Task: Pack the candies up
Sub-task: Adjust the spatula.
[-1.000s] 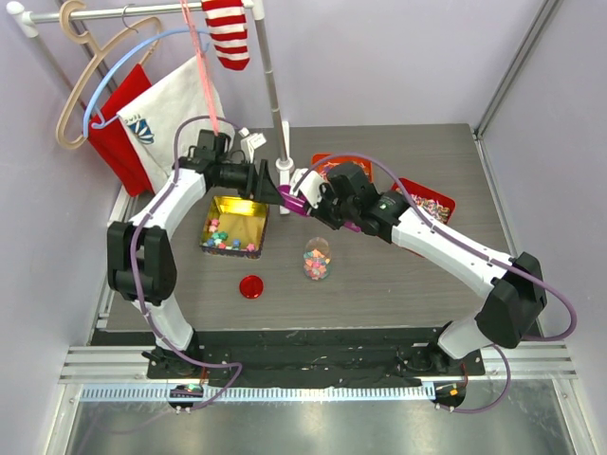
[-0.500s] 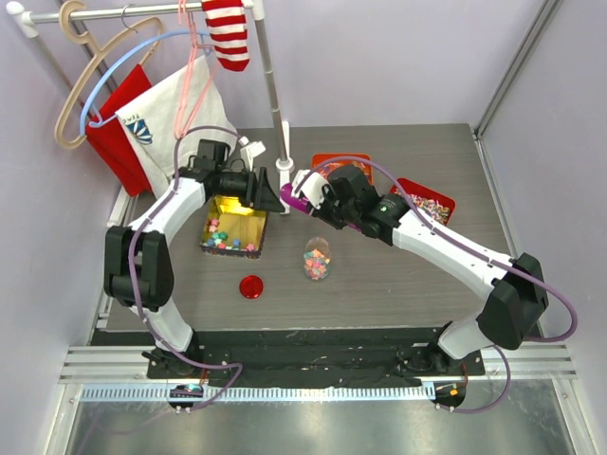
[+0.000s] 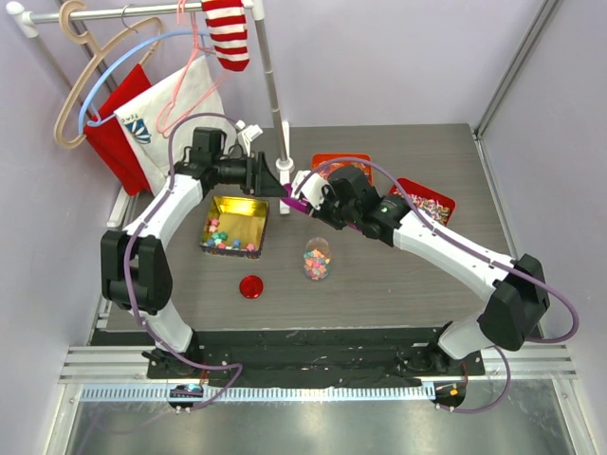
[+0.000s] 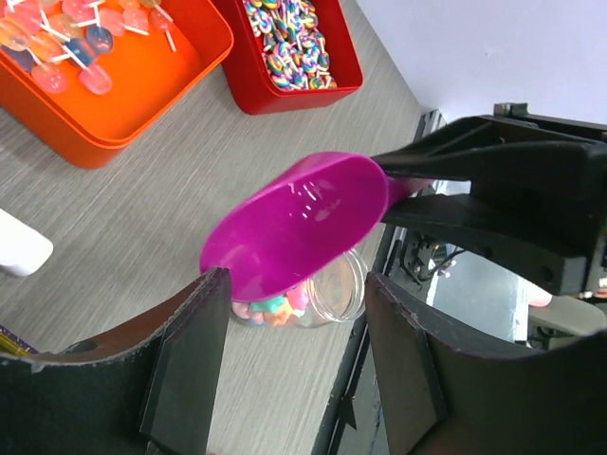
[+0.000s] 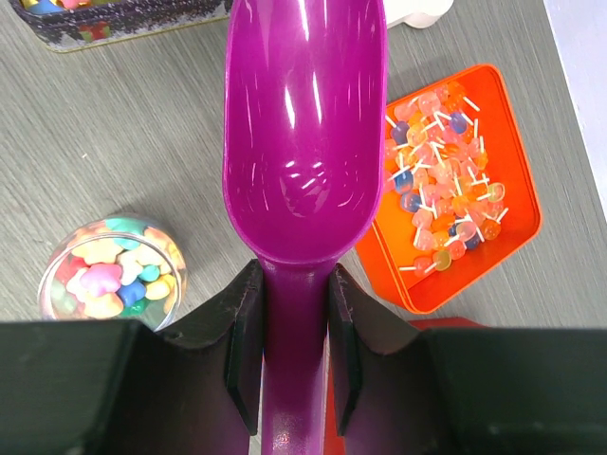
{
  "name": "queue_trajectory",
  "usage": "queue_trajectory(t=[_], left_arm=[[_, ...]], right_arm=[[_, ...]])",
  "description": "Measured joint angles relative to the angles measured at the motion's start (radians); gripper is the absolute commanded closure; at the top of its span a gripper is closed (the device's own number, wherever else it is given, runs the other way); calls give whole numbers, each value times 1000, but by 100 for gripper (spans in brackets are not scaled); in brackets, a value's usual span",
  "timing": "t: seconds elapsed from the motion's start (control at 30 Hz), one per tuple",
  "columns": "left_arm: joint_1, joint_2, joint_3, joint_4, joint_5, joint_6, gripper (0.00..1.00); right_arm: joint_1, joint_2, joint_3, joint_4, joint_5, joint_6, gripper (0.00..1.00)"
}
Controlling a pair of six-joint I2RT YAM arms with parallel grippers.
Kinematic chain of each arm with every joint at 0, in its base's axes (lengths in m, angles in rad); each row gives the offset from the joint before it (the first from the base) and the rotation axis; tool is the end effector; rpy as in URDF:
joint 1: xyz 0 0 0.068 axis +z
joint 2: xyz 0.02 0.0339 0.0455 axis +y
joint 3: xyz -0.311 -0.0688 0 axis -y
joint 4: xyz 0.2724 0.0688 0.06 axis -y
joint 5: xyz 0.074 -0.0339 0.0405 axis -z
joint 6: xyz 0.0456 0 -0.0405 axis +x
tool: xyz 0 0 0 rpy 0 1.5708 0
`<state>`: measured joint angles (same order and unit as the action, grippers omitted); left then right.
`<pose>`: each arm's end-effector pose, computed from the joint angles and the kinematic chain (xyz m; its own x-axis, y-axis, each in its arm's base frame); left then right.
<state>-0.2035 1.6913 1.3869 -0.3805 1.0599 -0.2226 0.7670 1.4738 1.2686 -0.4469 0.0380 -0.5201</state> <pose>0.3933 -0.1218 0.3369 -0.7721 0.0491 -0.6335 0.6049 0.3621 -0.7092 0.2632 0.2512 0.3537 -0.0453 -0.7334 -0.6783 -0.8001 0.4332 -0.4150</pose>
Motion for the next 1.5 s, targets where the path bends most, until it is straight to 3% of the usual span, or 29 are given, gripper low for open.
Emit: queue_trajectory(t=[0.57, 0.9, 1.13, 1.23, 1.33, 1.5], left_arm=[[-6, 43, 14, -5, -32, 21, 41], [-6, 46, 37, -13, -27, 16, 41], [-6, 73, 76, -12, 37, -10, 59], [-8, 91, 77, -13, 64, -14, 61], [-11, 103, 77, -12, 77, -14, 60], [-11, 109, 77, -16, 101, -14, 50]], right_arm=[[10, -55, -5, -1, 54, -27, 99], [23, -67, -9, -1, 11, -28, 99], [59, -66, -9, -2, 13, -35, 99], [68, -64, -9, -3, 27, -38, 99], [70, -57, -9, -4, 46, -47, 99], [72, -57, -9, 12, 86, -59, 99]])
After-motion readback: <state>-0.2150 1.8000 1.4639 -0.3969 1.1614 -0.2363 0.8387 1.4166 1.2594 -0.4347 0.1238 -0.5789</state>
